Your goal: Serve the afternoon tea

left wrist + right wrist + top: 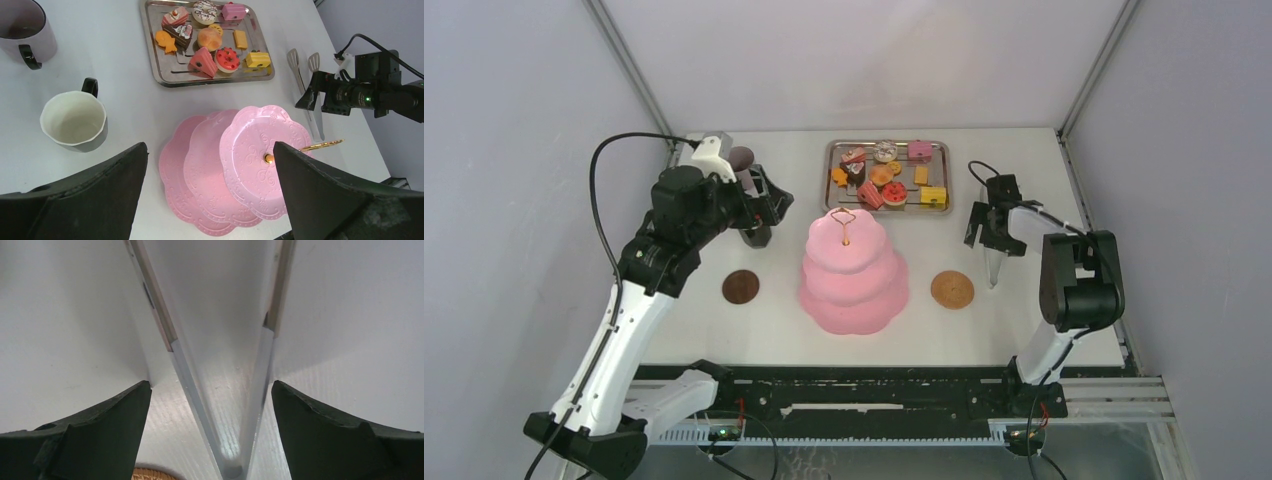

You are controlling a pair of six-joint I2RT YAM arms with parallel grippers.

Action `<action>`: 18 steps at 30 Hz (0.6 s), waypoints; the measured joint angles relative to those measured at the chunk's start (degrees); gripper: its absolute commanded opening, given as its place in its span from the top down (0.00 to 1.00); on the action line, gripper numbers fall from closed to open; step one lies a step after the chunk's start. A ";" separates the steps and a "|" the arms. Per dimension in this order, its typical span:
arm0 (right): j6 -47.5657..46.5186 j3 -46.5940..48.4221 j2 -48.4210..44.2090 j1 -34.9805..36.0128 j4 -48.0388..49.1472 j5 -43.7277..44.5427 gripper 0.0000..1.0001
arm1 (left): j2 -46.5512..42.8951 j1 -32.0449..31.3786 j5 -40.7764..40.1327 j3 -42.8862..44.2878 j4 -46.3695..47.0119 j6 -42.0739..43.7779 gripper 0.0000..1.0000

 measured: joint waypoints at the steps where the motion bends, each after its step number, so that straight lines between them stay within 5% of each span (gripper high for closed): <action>1: 0.20 0.00 0.20 0.02 0.26 -0.13 0.04 | 0.02 -0.04 0.00 0.00 -0.04 -0.02 0.00; 18: -2.78 -0.11 1.95 -1.29 6.45 -4.07 0.10 | 0.02 -0.24 -0.35 0.00 -0.46 -0.13 0.00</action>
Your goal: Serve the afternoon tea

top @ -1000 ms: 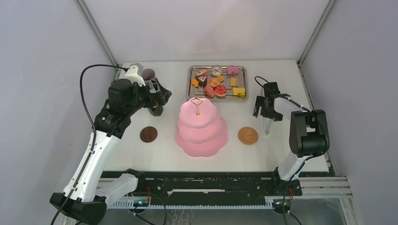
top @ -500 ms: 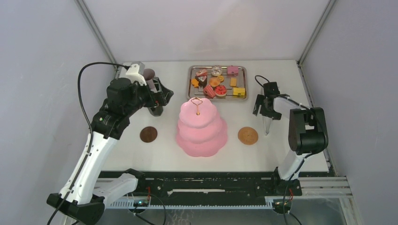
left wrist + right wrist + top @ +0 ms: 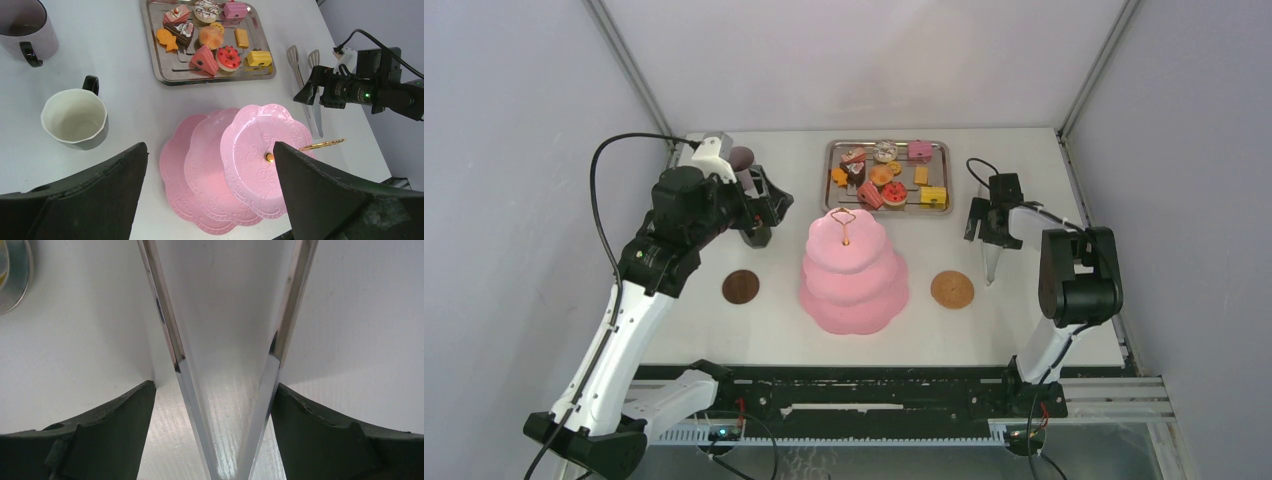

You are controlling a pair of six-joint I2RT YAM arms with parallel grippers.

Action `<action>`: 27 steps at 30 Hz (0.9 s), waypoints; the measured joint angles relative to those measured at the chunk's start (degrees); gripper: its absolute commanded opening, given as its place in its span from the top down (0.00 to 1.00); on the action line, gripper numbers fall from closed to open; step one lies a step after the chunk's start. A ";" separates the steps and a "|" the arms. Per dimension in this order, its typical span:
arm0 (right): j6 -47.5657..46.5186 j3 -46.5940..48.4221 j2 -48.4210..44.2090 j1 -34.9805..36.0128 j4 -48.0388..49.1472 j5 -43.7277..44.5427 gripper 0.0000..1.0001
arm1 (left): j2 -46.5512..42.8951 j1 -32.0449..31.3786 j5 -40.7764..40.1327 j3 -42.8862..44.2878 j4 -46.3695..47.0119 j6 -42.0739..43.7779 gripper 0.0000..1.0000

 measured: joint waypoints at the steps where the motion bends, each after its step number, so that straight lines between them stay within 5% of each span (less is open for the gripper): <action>1: -0.44 0.00 0.04 0.00 0.28 0.04 0.10 | 0.00 0.00 0.00 0.00 -0.04 0.02 0.00; 7: -2.78 -0.13 0.28 0.13 1.60 0.02 0.20 | 0.00 -0.28 -0.63 0.00 -0.61 0.00 0.00; 9: -2.91 -0.13 0.57 0.13 2.34 -0.17 0.32 | 0.02 -0.72 -1.53 0.00 -1.14 0.02 0.00; 13: -3.21 -0.09 0.98 0.15 3.93 -0.26 0.71 | 0.04 -1.14 -2.12 0.00 -2.29 0.02 0.00; 17: -2.99 0.02 0.85 0.13 3.72 -0.24 0.85 | 0.04 -1.14 -2.23 0.00 -2.71 0.02 0.00; 21: -1.97 1.55 -0.61 0.17 -2.29 -2.08 0.92 | 0.74 -1.97 -5.14 0.94 -4.92 0.79 0.00; 27: -1.90 16.24 -4.63 2.12 -19.63 -7.02 0.89 | 3.50 -3.10 -11.21 5.33 -8.24 3.54 0.00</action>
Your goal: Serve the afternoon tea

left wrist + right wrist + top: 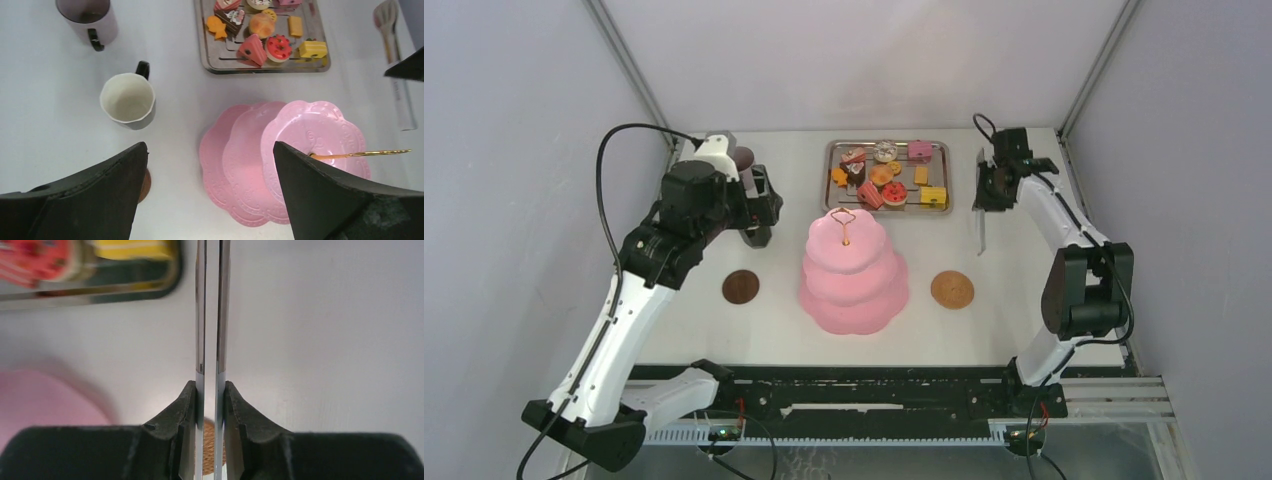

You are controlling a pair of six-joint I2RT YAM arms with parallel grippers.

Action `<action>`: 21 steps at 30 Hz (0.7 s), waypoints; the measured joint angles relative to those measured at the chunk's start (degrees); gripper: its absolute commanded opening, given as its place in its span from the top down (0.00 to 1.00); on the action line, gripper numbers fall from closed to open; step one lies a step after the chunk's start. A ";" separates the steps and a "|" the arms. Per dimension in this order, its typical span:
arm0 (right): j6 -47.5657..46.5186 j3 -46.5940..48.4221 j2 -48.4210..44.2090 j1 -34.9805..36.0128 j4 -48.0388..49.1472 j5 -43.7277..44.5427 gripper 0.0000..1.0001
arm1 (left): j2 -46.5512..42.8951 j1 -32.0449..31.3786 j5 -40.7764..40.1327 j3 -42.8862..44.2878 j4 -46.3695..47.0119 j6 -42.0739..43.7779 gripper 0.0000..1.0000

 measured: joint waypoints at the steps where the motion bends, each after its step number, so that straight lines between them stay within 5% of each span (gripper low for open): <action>1: -0.39 3.45 0.02 0.63 -1.99 -0.98 0.87 | -0.26 0.00 -0.90 0.00 -0.31 0.15 0.00; 10: -0.92 12.00 1.49 9.07 -15.26 -3.26 0.63 | -2.21 -0.04 -4.50 -1.51 -1.03 -1.60 0.00; 21: -1.03 11.76 1.92 8.15 -20.57 -1.53 0.60 | -3.37 -0.07 -5.81 -4.59 -0.94 -2.60 0.00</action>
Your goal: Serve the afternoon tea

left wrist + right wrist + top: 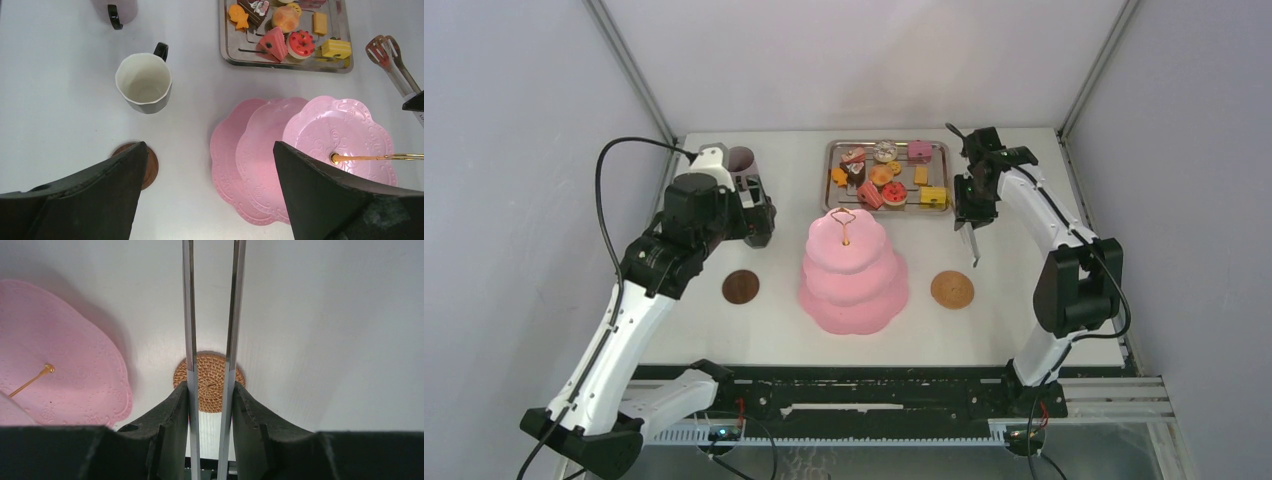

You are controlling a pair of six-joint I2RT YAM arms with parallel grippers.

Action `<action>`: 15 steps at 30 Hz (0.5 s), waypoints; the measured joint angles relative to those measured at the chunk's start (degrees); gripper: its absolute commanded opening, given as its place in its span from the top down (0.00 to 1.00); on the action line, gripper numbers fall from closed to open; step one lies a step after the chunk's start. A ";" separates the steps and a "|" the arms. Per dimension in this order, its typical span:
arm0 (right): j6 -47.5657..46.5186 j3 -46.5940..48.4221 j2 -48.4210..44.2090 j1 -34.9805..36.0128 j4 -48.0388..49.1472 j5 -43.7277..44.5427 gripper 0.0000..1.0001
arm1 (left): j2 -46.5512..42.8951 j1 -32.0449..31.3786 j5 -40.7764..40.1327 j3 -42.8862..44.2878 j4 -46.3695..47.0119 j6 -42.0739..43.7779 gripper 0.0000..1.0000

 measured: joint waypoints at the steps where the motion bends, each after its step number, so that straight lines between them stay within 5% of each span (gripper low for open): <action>1: 0.00 0.00 0.00 -0.17 -0.07 0.28 0.59 | 0.00 0.00 0.04 -0.22 0.07 -0.09 0.00; 15: -0.63 2.95 3.93 -0.17 -2.01 1.36 0.57 | 0.15 -0.04 2.19 -2.58 1.16 -1.07 0.00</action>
